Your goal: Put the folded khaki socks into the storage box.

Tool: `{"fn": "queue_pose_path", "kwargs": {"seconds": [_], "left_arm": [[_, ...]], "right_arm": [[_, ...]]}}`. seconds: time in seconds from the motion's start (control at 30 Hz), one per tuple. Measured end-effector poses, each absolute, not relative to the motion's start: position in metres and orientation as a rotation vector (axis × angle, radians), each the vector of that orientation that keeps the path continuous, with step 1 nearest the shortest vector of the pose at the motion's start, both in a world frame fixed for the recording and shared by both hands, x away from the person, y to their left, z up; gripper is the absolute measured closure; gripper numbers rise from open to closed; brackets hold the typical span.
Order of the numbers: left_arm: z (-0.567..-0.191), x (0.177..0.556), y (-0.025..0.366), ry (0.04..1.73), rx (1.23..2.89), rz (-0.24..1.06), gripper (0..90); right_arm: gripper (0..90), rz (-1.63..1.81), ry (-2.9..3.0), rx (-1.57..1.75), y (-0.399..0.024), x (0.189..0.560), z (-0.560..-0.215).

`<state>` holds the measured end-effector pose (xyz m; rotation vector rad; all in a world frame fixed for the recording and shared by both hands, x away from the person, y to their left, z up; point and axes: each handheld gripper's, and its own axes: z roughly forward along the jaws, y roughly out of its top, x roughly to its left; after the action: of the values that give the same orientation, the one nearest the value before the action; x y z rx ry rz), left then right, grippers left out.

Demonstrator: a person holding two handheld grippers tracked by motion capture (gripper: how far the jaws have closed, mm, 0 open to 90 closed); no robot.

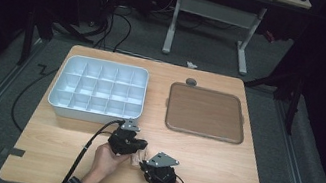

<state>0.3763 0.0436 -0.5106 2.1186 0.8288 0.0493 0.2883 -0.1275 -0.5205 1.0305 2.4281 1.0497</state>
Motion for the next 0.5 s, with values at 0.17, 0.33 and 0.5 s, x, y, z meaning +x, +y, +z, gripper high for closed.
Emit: {"fn": "queue_pose_path", "kwargs": {"seconds": [0.17,0.33,0.5], "left_arm": [[-0.5144,0.3774,0.0411,0.832,2.124,0.072,85.4],[-0.5182,0.3808,0.0408,0.817,2.128,0.076,85.5],[-0.5199,0.3842,0.0412,0.815,2.123,0.064,85.4]], "right_arm": [[86.5,1.043,2.435,1.03,-0.1295,0.2889,-0.5244],[87.0,1.024,2.441,1.022,-0.1312,0.2892,-0.5278],[87.0,1.017,2.445,1.021,-0.1312,0.2894,-0.5281]]}}
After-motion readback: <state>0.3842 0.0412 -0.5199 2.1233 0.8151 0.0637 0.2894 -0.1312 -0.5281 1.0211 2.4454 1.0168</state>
